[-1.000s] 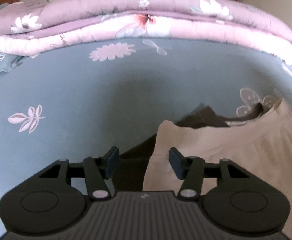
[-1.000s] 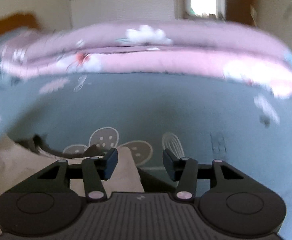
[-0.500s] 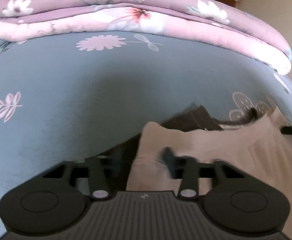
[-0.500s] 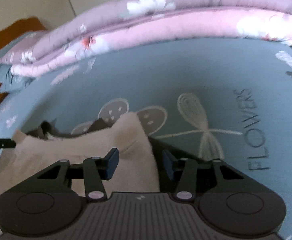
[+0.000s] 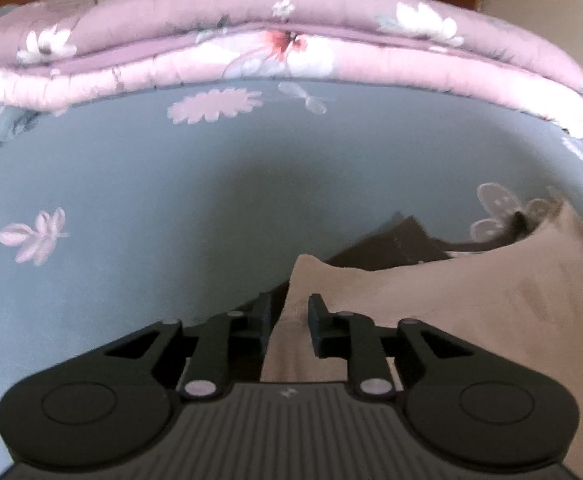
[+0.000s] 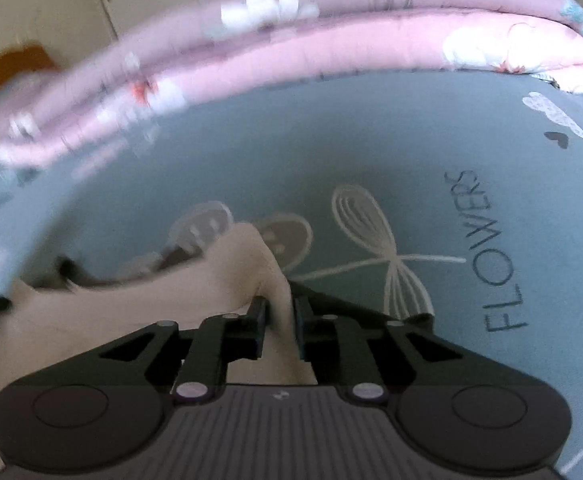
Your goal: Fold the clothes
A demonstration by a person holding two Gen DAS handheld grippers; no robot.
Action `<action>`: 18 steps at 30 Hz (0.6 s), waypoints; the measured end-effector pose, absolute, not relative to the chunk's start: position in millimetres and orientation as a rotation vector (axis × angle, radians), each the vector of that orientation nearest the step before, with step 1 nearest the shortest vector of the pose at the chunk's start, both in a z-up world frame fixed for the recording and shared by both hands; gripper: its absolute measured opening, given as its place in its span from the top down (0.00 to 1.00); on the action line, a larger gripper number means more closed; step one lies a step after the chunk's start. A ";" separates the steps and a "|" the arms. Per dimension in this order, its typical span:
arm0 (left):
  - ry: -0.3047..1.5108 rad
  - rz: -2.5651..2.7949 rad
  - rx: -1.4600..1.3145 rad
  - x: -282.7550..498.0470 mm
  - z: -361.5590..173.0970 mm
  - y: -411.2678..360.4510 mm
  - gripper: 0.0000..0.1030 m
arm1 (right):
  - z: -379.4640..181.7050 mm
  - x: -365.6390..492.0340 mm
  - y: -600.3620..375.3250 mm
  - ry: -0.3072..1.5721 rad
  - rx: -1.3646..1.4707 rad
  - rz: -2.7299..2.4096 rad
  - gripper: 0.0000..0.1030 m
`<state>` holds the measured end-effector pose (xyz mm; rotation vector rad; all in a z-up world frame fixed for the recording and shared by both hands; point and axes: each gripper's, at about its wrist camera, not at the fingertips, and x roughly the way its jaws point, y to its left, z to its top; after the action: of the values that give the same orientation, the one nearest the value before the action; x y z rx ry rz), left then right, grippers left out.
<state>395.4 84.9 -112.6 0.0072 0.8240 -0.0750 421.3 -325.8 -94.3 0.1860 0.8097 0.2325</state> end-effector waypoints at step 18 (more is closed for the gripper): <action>0.883 -0.044 -0.203 218.4 -113.9 104.2 0.43 | -104.4 223.4 -369.7 0.828 0.148 0.290 0.53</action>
<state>218.4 104.2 -113.9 -0.2034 0.8829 -0.0441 223.4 -369.7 -104.4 0.1479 0.8284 0.2897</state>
